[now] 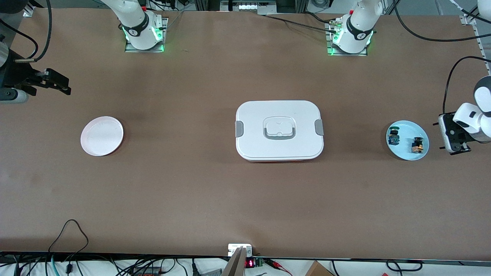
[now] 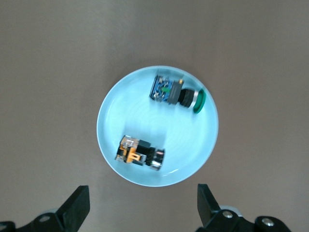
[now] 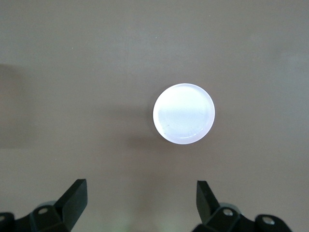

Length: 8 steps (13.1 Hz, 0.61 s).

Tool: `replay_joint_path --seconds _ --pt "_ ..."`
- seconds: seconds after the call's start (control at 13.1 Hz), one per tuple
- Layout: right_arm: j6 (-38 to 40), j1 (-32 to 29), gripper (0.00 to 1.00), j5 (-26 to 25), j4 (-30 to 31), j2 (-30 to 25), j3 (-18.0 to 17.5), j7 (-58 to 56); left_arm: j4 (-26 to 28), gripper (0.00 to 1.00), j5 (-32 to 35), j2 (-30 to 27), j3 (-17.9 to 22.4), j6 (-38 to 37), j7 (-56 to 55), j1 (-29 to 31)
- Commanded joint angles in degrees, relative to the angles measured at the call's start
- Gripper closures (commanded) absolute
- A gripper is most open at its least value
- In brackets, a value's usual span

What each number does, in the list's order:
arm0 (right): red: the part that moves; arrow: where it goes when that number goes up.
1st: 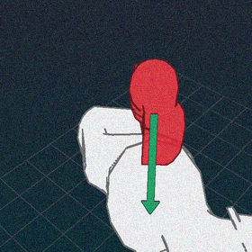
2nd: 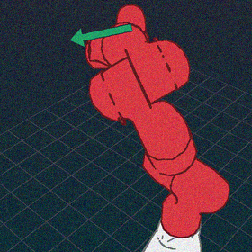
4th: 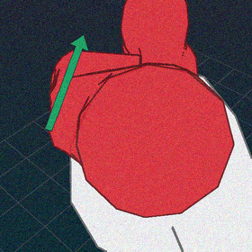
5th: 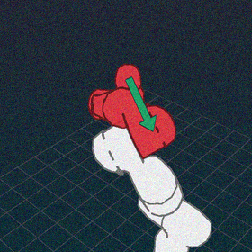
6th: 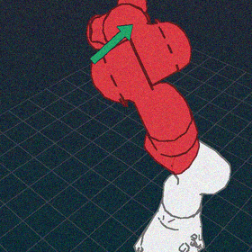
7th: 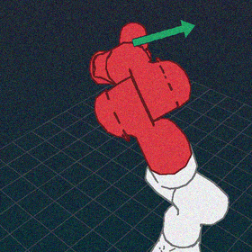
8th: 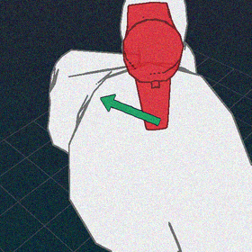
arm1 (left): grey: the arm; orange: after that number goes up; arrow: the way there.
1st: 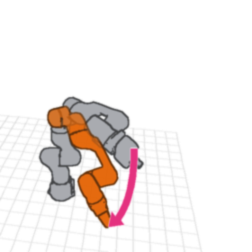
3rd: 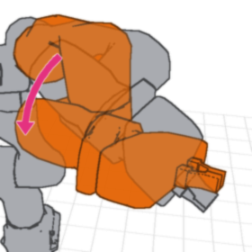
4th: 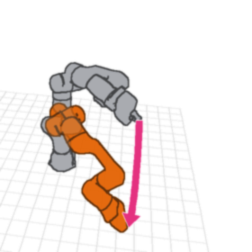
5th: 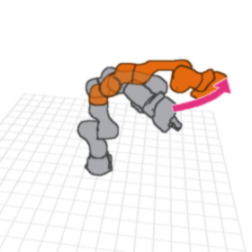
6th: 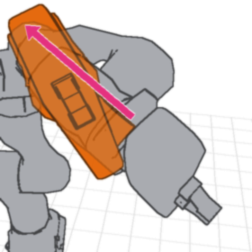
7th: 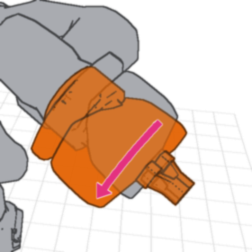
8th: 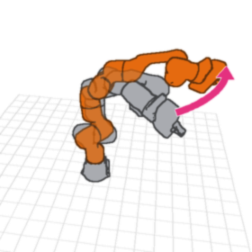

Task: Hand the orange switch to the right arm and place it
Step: 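Move the left gripper over the orange switch on the blue plate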

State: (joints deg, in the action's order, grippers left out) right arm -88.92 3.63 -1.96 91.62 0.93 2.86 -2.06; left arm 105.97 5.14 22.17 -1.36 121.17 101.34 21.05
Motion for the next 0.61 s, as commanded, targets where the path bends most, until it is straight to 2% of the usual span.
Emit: replay_joint_path --seconds 0.0,0.15,0.31,0.53 --pt "0.8 0.0 0.0 -0.1 -0.7 -0.1 0.0 -0.2 3.3 0.02 0.4 0.6 -1.2 5.7 10.4 2.3" --pt "0.8 0.1 0.0 -0.1 -0.7 -0.1 0.0 -0.2 3.2 0.02 -3.3 4.0 -1.4 6.7 19.2 4.3" --pt "0.8 0.0 0.0 -0.1 -0.7 -0.1 0.0 -0.3 3.2 0.02 -10.6 6.7 -1.5 9.5 28.5 5.7" --pt "0.8 0.0 0.0 -0.1 -0.7 -0.1 0.0 -0.2 2.7 0.03 -11.2 7.6 -1.5 10.0 30.1 5.8"
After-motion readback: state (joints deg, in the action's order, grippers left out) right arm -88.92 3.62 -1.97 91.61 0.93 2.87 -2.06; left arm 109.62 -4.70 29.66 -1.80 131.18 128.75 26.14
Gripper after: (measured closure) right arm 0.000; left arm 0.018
